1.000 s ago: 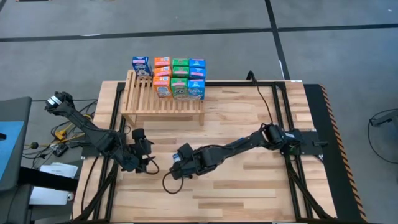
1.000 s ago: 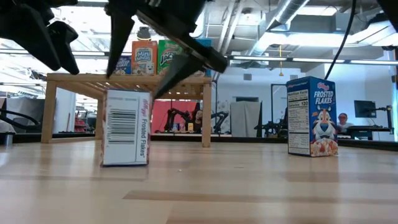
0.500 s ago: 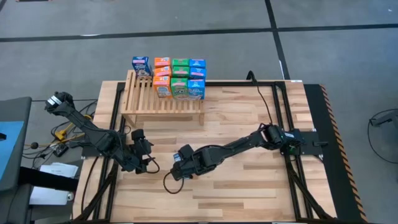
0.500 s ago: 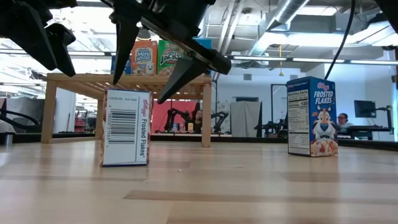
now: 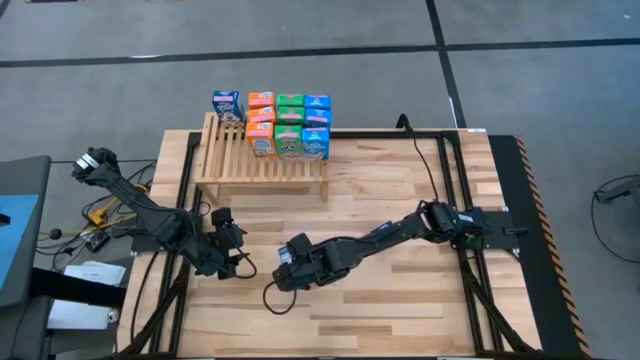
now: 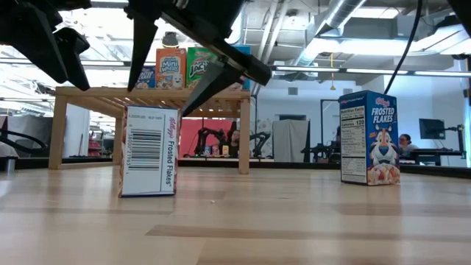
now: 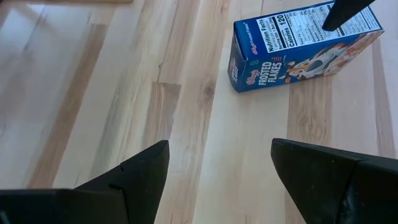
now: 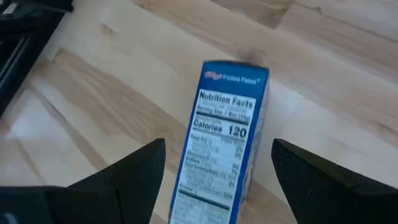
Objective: Stack cereal on shelf
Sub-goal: Put the left blue cereal on the shelf
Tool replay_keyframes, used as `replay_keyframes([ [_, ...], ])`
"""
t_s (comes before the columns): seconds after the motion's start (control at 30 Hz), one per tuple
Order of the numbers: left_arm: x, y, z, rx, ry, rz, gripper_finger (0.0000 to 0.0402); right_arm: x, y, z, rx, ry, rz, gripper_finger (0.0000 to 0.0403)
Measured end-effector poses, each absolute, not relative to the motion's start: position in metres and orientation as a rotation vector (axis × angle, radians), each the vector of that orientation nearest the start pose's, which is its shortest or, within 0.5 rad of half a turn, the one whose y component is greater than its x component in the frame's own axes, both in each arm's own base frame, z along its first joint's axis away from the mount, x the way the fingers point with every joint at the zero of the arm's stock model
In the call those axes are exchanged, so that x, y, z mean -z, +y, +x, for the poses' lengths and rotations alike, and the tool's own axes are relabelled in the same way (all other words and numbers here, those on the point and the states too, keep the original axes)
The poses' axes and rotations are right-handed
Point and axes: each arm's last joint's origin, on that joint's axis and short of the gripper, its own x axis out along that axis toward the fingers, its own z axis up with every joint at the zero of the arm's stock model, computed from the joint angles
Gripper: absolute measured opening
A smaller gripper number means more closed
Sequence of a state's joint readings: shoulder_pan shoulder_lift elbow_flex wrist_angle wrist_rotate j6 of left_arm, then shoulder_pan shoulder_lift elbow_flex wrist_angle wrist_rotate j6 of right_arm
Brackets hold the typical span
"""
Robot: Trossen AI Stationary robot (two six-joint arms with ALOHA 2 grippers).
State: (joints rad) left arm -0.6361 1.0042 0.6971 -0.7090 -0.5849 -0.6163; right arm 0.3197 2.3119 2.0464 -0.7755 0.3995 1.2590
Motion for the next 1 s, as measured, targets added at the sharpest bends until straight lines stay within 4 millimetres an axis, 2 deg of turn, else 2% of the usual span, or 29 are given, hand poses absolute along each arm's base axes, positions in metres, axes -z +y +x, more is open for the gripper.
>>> replay_keyframes([
  [0.17,-0.231,-0.093,0.153,-0.207,0.794,0.001,0.0272,-0.211,0.145,0.478,0.637,0.749,0.801,0.032],
  [0.3,-0.231,-0.093,0.153,-0.211,0.793,-0.006,0.0272,-0.197,0.149,0.481,0.647,0.759,0.805,0.032],
  [0.67,-0.232,-0.093,0.153,-0.214,0.786,-0.019,0.0272,-0.178,0.158,0.482,0.65,0.811,0.815,0.032],
  [0.87,-0.232,-0.093,0.154,-0.222,0.777,-0.023,0.0272,-0.178,0.157,0.48,0.663,0.834,0.805,0.0318],
  [1.0,-0.232,-0.093,0.154,-0.223,0.776,-0.024,0.0272,-0.177,0.157,0.48,0.666,0.835,0.807,0.0295],
])
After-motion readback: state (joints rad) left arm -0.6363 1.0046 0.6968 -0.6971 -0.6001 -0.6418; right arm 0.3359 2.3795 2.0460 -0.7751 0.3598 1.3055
